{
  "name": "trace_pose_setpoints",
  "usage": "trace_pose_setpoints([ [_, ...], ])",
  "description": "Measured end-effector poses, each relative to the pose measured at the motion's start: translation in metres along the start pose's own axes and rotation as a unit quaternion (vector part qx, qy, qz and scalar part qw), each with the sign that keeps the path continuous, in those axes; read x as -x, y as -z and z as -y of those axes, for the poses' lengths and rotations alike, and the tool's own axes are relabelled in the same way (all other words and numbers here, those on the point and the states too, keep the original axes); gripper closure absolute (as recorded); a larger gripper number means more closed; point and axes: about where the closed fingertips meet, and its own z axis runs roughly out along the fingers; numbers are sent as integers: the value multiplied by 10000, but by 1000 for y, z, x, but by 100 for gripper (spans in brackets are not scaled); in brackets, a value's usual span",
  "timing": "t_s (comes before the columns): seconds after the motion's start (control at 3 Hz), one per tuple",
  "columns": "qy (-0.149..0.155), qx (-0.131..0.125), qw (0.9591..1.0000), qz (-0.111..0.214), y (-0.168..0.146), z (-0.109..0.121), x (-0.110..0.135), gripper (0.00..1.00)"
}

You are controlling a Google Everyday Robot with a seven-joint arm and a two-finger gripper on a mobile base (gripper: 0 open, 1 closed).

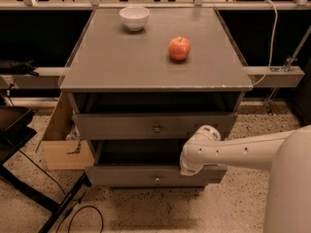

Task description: Open middle drawer

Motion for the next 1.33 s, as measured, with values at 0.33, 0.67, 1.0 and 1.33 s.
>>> trace_pose_setpoints([
  [0.33,7,192,9998,-39,-1,-18,-11,100],
  [0.67,7,194,9998,-39,3,-17,-10,100],
  [1.0,4,352,9994,-60,3,-30,-12,100],
  [1.33,12,422,9991,-69,6,-35,-15,96],
])
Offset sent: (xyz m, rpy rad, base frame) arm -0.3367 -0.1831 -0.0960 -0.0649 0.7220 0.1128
